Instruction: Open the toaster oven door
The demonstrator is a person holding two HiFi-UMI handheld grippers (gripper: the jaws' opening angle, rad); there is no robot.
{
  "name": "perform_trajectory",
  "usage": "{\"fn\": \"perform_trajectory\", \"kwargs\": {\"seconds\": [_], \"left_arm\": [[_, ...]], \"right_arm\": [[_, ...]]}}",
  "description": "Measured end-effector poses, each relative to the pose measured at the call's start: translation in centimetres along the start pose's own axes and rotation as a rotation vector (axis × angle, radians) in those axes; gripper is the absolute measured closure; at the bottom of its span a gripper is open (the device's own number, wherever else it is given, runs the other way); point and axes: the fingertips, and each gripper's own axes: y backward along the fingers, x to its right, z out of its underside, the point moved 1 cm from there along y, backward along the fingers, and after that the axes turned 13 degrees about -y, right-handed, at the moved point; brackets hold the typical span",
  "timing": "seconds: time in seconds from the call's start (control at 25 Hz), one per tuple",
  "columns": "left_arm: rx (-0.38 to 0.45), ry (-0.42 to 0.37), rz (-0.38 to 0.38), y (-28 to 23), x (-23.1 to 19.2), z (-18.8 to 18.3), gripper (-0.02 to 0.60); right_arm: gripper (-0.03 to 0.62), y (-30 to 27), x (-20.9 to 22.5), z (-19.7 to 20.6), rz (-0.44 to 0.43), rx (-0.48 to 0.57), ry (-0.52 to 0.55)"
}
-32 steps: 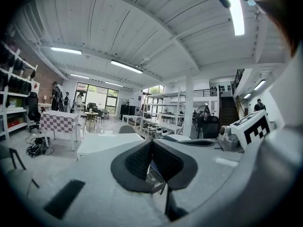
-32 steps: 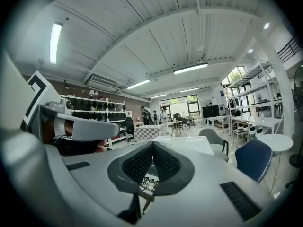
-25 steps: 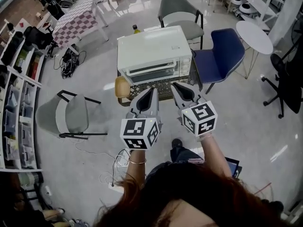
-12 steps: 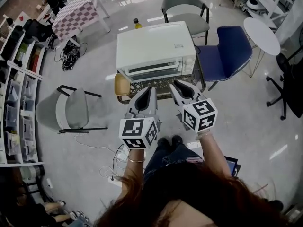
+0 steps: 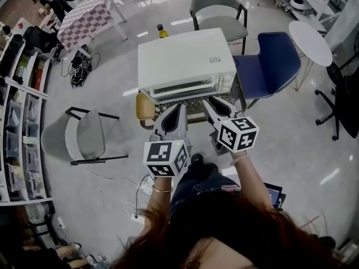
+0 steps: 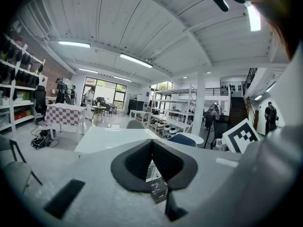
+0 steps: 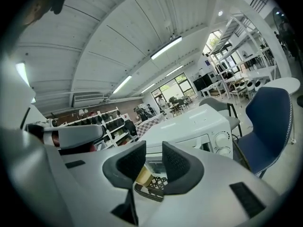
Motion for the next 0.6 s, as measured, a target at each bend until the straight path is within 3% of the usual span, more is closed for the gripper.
{"fn": "perform_trajectory", "kwargs": {"seconds": [0.6], "left_arm": [[-0.047,0.024,0.060,-3.0,-3.8,2.0,0.568]], "right_arm": [[0.460,-5.2,4.7,2.5,0.133,-0.047,-0.198]]}}
